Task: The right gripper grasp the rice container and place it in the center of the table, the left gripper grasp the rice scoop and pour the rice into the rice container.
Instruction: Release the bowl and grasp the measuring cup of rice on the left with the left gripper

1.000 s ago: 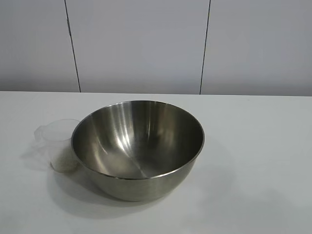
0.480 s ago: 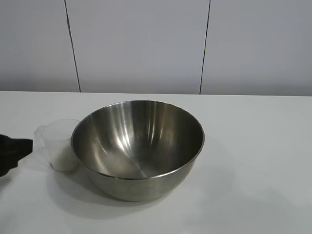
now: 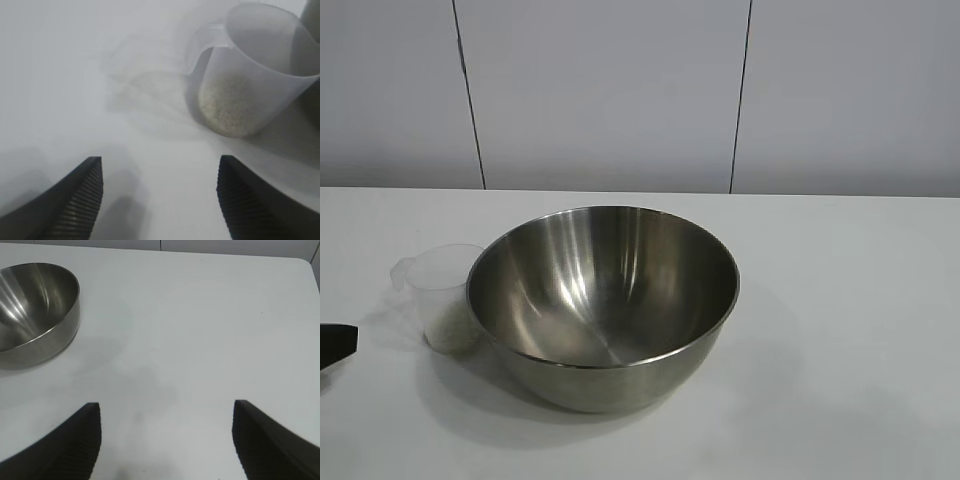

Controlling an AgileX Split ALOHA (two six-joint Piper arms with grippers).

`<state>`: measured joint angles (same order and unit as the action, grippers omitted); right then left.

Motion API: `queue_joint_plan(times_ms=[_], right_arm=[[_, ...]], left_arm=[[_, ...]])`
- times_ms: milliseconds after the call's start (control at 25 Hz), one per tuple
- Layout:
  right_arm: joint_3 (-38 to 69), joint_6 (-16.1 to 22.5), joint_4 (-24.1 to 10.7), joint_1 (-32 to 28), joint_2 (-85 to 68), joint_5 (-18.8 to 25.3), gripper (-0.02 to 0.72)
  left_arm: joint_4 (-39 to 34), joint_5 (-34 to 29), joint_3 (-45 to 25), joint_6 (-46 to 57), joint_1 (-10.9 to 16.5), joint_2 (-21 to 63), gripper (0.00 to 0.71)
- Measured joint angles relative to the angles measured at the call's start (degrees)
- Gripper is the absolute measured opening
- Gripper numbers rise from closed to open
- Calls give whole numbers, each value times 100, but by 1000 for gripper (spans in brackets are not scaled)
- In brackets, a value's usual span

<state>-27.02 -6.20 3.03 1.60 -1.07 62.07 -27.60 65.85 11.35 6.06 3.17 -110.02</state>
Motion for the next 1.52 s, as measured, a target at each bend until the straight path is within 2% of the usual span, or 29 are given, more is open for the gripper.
queue_joint_plan(times_ms=[320,1040,1360,1520], right_arm=[[0,0,0,0,0,0,503],[0,0,0,0,0,-6,503],[0,0,0,0,0,-6,503],[0,0,0,0,0,-6,503]], left_arm=[[-115,10,368,-26,7,0,476],[-165,-167,674,-173,7,-41,458],[-294,-75,729,-178,7,-1008,458],[-282,48,924,-191,7,-1196,457]])
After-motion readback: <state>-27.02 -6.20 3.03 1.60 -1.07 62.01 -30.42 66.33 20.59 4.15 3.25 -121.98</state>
